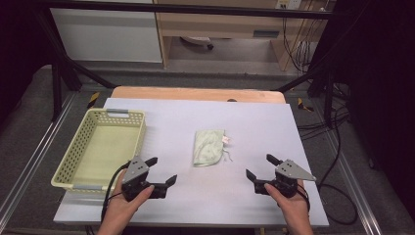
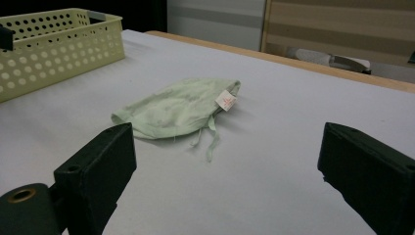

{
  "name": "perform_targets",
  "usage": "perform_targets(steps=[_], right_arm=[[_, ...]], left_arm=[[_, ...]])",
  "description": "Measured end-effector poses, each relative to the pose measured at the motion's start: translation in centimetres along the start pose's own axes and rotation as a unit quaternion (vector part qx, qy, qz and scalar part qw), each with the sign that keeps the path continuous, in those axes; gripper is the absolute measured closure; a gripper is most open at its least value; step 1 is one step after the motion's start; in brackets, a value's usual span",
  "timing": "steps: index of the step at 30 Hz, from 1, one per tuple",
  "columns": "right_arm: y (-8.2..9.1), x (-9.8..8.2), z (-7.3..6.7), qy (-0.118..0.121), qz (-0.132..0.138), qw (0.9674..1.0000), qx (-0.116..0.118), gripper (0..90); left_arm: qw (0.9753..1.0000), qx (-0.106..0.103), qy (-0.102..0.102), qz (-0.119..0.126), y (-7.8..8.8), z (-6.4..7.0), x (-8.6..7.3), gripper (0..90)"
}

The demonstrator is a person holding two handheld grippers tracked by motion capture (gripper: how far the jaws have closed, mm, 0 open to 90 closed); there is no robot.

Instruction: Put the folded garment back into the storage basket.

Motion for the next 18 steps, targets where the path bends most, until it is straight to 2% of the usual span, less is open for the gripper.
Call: perform_targets(steps=[1, 2, 3, 4, 5, 6, 7, 8, 10, 11, 12, 13, 15, 17, 18], right_arm=[[0.0, 0.0, 0.1, 0.0, -0.002, 1.0, -0.003, 7.6], [0.1, -0.1, 0.1, 0.0, -0.003, 1.0, -0.003, 7.5], [0.2, -0.2, 0.1, 0.0, -0.004, 1.0, -0.003, 7.5], [0.2, -0.2, 0.1, -0.002, -0.007, 1.0, -0.004, 7.5], [0.2, -0.3, 0.2, -0.004, -0.009, 0.9999, -0.005, 7.5], [0.1, -0.3, 0.2, -0.007, -0.01, 0.9999, -0.005, 7.5], [0.1, -0.3, 0.2, -0.007, -0.01, 0.9999, -0.005, 7.5], [0.0, -0.4, 0.3, -0.007, -0.014, 0.9999, -0.007, 7.5], [-0.1, -0.5, 0.3, -0.007, -0.02, 0.9998, -0.008, 7.5], [-0.1, -0.6, 0.3, -0.007, -0.021, 0.9997, -0.008, 7.5], [-0.1, -0.6, 0.3, -0.007, -0.023, 0.9997, -0.008, 7.4], [-0.1, -0.6, 0.3, -0.007, -0.023, 0.9997, -0.008, 7.4], [-0.1, -0.7, 0.4, -0.012, -0.025, 0.9996, -0.01, 7.2], [-0.1, -0.7, 0.4, -0.013, -0.027, 0.9995, -0.009, 7.1], [-0.1, -0.7, 0.5, -0.013, -0.027, 0.9995, -0.009, 7.1]], left_arm=[[0.9997, -0.004, -0.002, -0.024, -1.4, -0.1, -0.4, 9.5], [0.9997, -0.004, -0.002, -0.024, -1.4, -0.1, -0.4, 9.5], [0.9989, -0.011, 0.002, -0.046, -3.0, -0.4, -0.7, 9.7], [0.9982, -0.012, 0.006, -0.058, -3.8, -0.6, -0.8, 10.4], [0.9982, -0.012, 0.006, -0.058, -3.8, -0.6, -0.8, 12.2], [0.9976, -0.017, 0.015, -0.066, -4.6, -0.9, -0.9, 15.3], [0.9971, -0.019, 0.014, -0.072, -5.3, -1.1, -0.9, 15.3], [0.9965, -0.015, 0.014, -0.08, -6.0, -1.3, -1.0, 21.1], [0.9949, -0.007, 0.007, -0.1, -7.3, -1.8, -1.3, 28.2], [0.9926, -0.007, 0.001, -0.121, -8.4, -2.0, -1.8, 30.0], [0.9912, -0.01, -0.003, -0.132, -9.0, -2.0, -2.1, 33.2], [0.9912, -0.01, -0.003, -0.132, -9.0, -2.0, -2.1, 35.5], [0.9889, -0.014, -0.01, -0.147, -9.8, -1.8, -2.4, 36.8], [0.9872, -0.012, -0.025, -0.157, -10.9, -1.5, -2.6, 37.0], [0.9872, -0.012, -0.025, -0.157, -10.9, -1.5, -2.6, 37.0]])
Point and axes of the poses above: each handheld gripper's, and its own axes: y roughly backward along the jaws, x roughly out of its top, z roughly to its right, the point moved 6 cm from there along -y, roughly forward along the jaws, and after that the axes turned 9 degrees about -x, right-handed, at the moved point
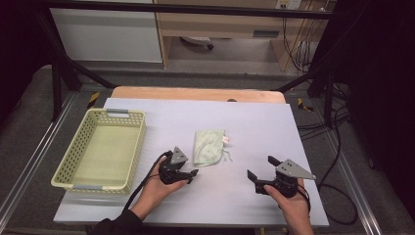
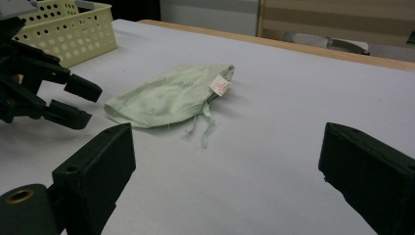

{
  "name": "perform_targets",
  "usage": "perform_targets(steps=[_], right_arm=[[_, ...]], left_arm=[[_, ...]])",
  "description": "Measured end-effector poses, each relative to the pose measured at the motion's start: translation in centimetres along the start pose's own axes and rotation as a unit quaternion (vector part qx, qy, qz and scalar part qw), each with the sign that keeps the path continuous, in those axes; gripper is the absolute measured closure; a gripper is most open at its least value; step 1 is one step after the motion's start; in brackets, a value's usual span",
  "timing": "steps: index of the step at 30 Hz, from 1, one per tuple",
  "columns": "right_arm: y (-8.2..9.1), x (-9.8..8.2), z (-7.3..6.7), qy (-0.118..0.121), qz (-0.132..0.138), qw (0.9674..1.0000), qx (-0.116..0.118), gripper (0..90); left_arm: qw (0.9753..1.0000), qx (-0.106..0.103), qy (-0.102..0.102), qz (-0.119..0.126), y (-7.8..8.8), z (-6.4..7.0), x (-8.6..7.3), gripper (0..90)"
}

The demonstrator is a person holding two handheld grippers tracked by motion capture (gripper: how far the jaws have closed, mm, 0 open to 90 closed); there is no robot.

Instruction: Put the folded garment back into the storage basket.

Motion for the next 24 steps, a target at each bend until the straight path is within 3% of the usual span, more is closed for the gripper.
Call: perform_targets(steps=[6, 9, 10, 14, 17, 19, 24], right_arm=[[-0.2, 0.0, -0.2, 0.004, -0.003, 1.0, 0.006, 6.9], [-0.3, 0.0, -0.3, 0.005, -0.005, 0.9999, 0.007, 6.9], [-0.3, 0.0, -0.2, 0.004, -0.005, 1.0, 0.007, 6.9], [-0.3, 0.1, -0.4, 0.008, -0.005, 0.9999, 0.012, 6.9], [-0.4, 0.2, -0.5, 0.01, -0.005, 0.9998, 0.014, 6.9], [-0.5, 0.2, -0.6, 0.011, -0.006, 0.9998, 0.014, 6.9], [-0.6, 0.3, -0.7, 0.015, -0.006, 0.9997, 0.018, 7.0]], left_arm=[[0.9999, 0.008, 0.007, 0.003, -1.4, -0.2, 0.4, 40.7], [0.9999, 0.012, -0.001, 0.002, -1.8, -0.1, 0.7, 43.0], [0.9999, 0.01, -0.002, 0.004, -1.9, 0.0, 0.9, 50.4], [0.9999, 0.015, -0.003, 0.003, -2.5, 0.2, 1.4, 63.3], [0.9998, 0.019, 0.004, 0.004, -2.7, 0.1, 1.7, 74.2], [0.9998, 0.011, 0.016, 0.011, -2.7, -0.1, 1.7, 83.8], [0.9993, -0.002, 0.035, 0.011, -2.1, 0.2, 1.4, 88.1]])
Point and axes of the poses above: each handheld gripper's, and its own axes: y roughly backward along the jaws, x roughly out of its top, z roughly to its right, the point moved 6 cm from there along -y, roughly forward along the jaws, and after that the axes turned 9 degrees about -x, right-handed, at the moved point
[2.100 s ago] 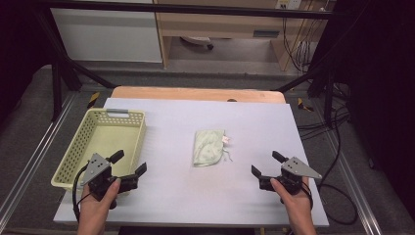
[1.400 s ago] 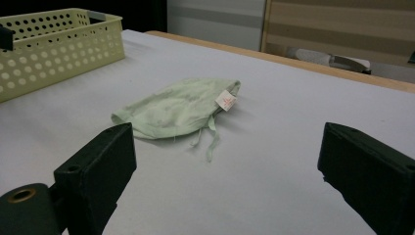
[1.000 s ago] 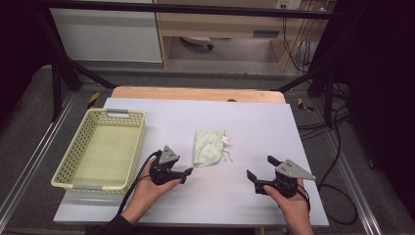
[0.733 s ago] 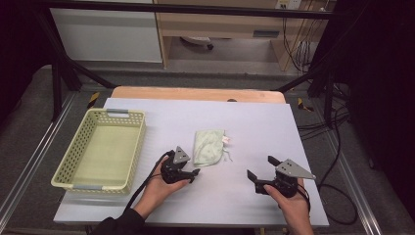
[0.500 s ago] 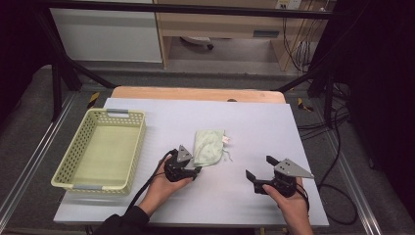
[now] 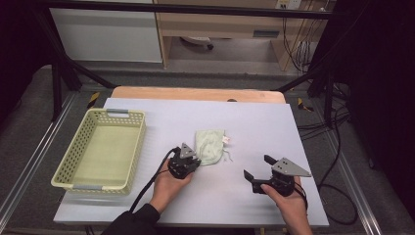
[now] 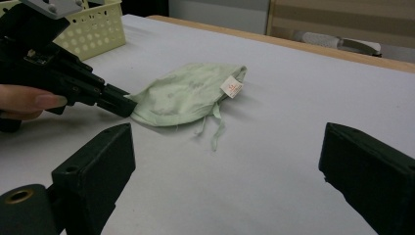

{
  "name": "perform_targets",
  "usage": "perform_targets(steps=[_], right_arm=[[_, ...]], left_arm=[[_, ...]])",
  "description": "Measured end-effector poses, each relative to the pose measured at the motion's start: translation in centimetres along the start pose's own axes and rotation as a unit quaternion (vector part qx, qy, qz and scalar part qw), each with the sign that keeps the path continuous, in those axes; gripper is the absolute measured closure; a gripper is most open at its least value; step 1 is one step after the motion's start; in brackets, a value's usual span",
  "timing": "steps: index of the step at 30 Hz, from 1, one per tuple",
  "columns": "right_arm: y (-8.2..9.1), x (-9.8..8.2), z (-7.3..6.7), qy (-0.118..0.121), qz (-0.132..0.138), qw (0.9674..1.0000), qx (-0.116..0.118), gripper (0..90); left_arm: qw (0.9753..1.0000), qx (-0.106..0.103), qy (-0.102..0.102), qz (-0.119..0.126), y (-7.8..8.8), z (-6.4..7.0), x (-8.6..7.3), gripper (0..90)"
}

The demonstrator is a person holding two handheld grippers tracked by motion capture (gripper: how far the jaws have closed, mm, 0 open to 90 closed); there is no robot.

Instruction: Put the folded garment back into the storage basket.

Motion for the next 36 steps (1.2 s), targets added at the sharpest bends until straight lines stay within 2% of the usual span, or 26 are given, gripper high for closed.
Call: perform_targets(steps=[4, 5, 6, 7, 8, 11, 13, 16, 18, 20, 21, 22, 23, 26, 27, 28, 29, 32, 33, 36], right_arm=[[-0.1, 0.0, -0.3, -0.003, -0.002, 1.0, 0.004, 7.0], [-0.2, 0.0, -0.4, 0.0, -0.003, 1.0, 0.006, 7.1], [-0.3, 0.0, -0.5, 0.001, -0.004, 1.0, 0.006, 7.1], [-0.4, 0.0, -0.7, 0.0, -0.009, 0.9999, 0.008, 7.1], [-0.4, 0.0, -0.9, 0.002, -0.011, 0.9999, 0.008, 7.1], [-0.6, -0.3, -1.9, 0.011, -0.029, 0.9994, 0.014, 7.2], [-0.6, -0.4, -2.7, 0.016, -0.035, 0.9991, 0.019, 8.7], [-0.9, -0.4, -4.5, 0.032, -0.046, 0.9977, 0.037, 11.1], [-1.3, -0.6, -6.1, 0.045, -0.061, 0.9959, 0.05, 13.7], [-1.9, -0.8, -7.9, 0.052, -0.075, 0.9938, 0.063, 16.9], [-2.3, -1.0, -9.0, 0.059, -0.084, 0.992, 0.074, 18.7], [-2.5, -1.2, -9.7, 0.065, -0.089, 0.9906, 0.081, 20.8], [-2.8, -1.4, -10.8, 0.079, -0.095, 0.9882, 0.09, 23.3], [-3.6, -2.0, -12.7, 0.1, -0.112, 0.9829, 0.107, 28.0], [-3.9, -2.2, -13.3, 0.109, -0.117, 0.9806, 0.113, 29.5], [-4.3, -2.5, -13.8, 0.118, -0.123, 0.9784, 0.117, 30.2], [-4.7, -2.7, -14.3, 0.125, -0.128, 0.9765, 0.119, 30.9], [-5.2, -2.8, -14.8, 0.127, -0.13, 0.9754, 0.125, 33.2], [-5.8, -2.9, -15.4, 0.135, -0.132, 0.9731, 0.132, 35.8], [-6.5, -3.1, -15.7, 0.144, -0.138, 0.9711, 0.132, 41.6]], left_arm=[[0.9997, -0.023, 0.004, -0.005, 1.3, 0.8, -0.9, 88.1], [0.9994, -0.03, 0.014, -0.006, 2.2, 1.0, -1.4, 88.1], [0.9994, -0.03, 0.014, -0.006, 2.2, 1.0, -1.4, 88.1], [0.9992, -0.036, 0.016, -0.007, 3.3, 1.3, -1.9, 88.1], [0.9992, -0.036, 0.016, -0.007, 3.3, 1.3, -1.9, 88.1], [0.9985, -0.048, 0.017, -0.018, 5.4, 2.0, -3.3, 88.1], [0.9983, -0.052, 0.012, -0.025, 6.4, 2.5, -4.2, 88.1], [0.9979, -0.055, 0.008, -0.033, 7.4, 3.1, -5.2, 88.0], [0.9982, -0.051, 0.011, -0.029, 8.8, 3.7, -6.4, 87.1], [0.9981, -0.052, 0.017, -0.028, 9.2, 3.9, -6.8, 77.7], [0.999, -0.04, 0.019, -0.005, 10.0, 4.1, -7.1, 70.3], [0.999, -0.04, 0.019, -0.005, 10.0, 4.1, -7.1, 63.9], [0.9995, -0.023, 0.019, 0.011, 10.7, 4.2, -7.1, 58.3], [0.9989, -0.015, 0.019, 0.041, 11.6, 4.2, -6.4, 48.1], [0.9985, -0.007, 0.018, 0.052, 11.7, 4.0, -6.1, 45.7], [0.9985, -0.007, 0.018, 0.052, 11.7, 4.0, -6.1, 43.3], [0.9978, -0.001, 0.023, 0.062, 11.7, 3.7, -5.8, 43.0], [0.9967, 0.004, 0.03, 0.075, 11.8, 3.4, -5.6, 43.0], [0.9963, 0.008, 0.033, 0.079, 12.0, 3.2, -5.6, 42.6], [0.9955, 0.016, 0.042, 0.083, 12.1, 2.9, -5.6, 40.6]])
Point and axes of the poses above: each handheld gripper's, and its own axes: y roughly backward along the jaws, x roughly out of its top, z roughly to its right, the point moved 6 cm from there along -y, roughly forward along the jaws, and after that the axes turned 9 degrees about -x, right-handed, at the moved point
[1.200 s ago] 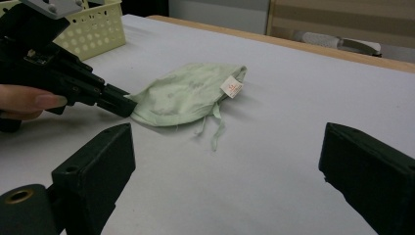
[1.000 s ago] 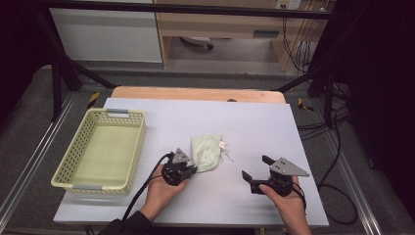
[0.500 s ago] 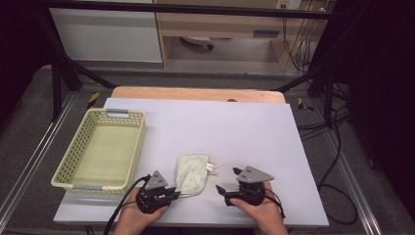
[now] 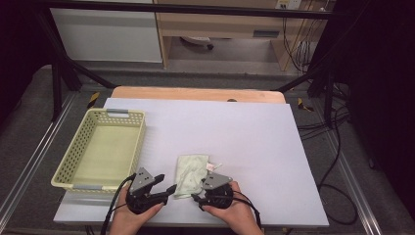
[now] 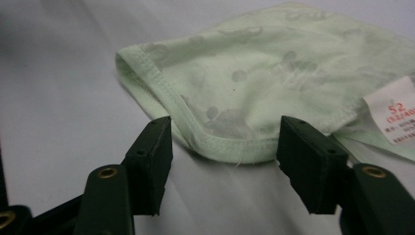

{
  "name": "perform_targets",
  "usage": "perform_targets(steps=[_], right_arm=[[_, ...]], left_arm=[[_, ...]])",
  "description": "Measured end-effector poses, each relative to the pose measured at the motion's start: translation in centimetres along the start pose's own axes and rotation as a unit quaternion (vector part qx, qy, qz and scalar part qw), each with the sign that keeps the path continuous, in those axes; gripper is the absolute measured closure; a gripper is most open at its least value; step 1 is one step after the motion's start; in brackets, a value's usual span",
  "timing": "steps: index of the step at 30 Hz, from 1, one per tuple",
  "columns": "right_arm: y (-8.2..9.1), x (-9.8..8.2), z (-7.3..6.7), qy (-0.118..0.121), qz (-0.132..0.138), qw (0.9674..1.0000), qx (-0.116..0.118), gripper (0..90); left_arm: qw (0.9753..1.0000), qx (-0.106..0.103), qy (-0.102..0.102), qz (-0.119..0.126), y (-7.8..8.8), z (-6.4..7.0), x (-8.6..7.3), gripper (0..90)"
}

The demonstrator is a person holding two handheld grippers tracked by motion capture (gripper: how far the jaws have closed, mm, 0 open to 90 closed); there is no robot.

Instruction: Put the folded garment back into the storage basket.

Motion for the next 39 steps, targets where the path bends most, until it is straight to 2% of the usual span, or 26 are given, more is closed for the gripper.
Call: perform_targets(steps=[4, 10, 11, 12, 14, 18, 19, 20, 22, 26, 27, 29, 34, 36, 39], right_arm=[[-0.5, 0.3, -0.2, 0.01, 0.003, 0.9999, 0.003, 49.4], [-0.9, 0.5, 0.2, 0.019, 0.008, 0.9998, -0.004, 72.0], [-0.9, 0.5, 0.2, 0.019, 0.008, 0.9998, -0.004, 72.0], [-0.9, 0.6, 0.5, 0.019, 0.008, 0.9998, -0.006, 79.8], [-0.9, 0.6, 0.7, 0.015, 0.006, 0.9999, 0.0, 83.4], [-0.4, 0.6, 0.8, 0.004, 0.008, 0.9999, 0.014, 84.9], [0.2, 0.5, 0.7, -0.008, 0.009, 0.9996, 0.025, 85.1], [0.5, 0.5, 0.5, -0.012, 0.01, 0.9995, 0.028, 85.1], [1.1, 0.2, 0.2, -0.016, 0.006, 0.9992, 0.037, 85.1], [1.8, -0.5, -0.5, -0.015, -0.006, 0.9989, 0.044, 85.1], [1.8, -0.5, -0.5, -0.015, -0.006, 0.9989, 0.044, 85.1], [1.6, -0.7, -0.4, -0.022, -0.013, 0.9986, 0.047, 85.0], [1.6, -0.7, -0.5, -0.017, -0.014, 0.9987, 0.046, 85.0], [1.8, -0.7, -0.6, -0.015, -0.016, 0.9987, 0.046, 85.0], [2.5, -1.2, -0.8, -0.015, -0.021, 0.9985, 0.048, 85.0]], left_arm=[[1.0, 0.002, 0.009, -0.002, -0.1, -0.2, -0.1, 39.6], [0.9999, 0.007, 0.016, 0.001, -0.1, -0.5, 0.0, 39.3], [0.9998, 0.008, 0.016, 0.001, -0.1, -0.6, 0.0, 39.3], [0.9998, 0.009, 0.016, -0.001, -0.1, -0.6, -0.1, 39.3], [0.9998, 0.01, 0.018, -0.001, -0.1, -0.7, -0.1, 38.7], [0.9998, 0.013, 0.018, 0.003, 0.0, -0.9, 0.0, 36.1], [0.9997, 0.015, 0.019, 0.005, 0.0, -0.9, 0.0, 34.9], [0.9997, 0.022, 0.012, 0.005, -0.1, -1.0, 0.2, 33.3], [0.9997, 0.022, 0.007, 0.006, -0.2, -1.0, 0.3, 29.8], [0.9994, 0.029, -0.018, 0.0, -1.9, -1.4, 1.4, 23.7], [0.9994, 0.029, -0.018, 0.0, -1.9, -1.4, 1.4, 23.6], [0.9994, 0.025, -0.023, 0.004, -2.7, -1.8, 2.5, 22.7], [0.9998, 0.016, -0.009, 0.002, -4.8, -3.1, 4.6, 21.5], [0.9998, 0.018, 0.002, 0.002, -5.2, -3.5, 4.5, 21.7], [0.9997, 0.023, 0.002, -0.008, -5.3, -3.6, 3.7, 21.3]])
Point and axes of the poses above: each handheld gripper's, and its own axes: y roughly backward along the jaws, x roughly out of its top, z roughly to its right, the point moved 6 cm from there along -y, roughly forward along the jaws, and after that the axes turned 9 degrees about -x, right-handed, at the moved point
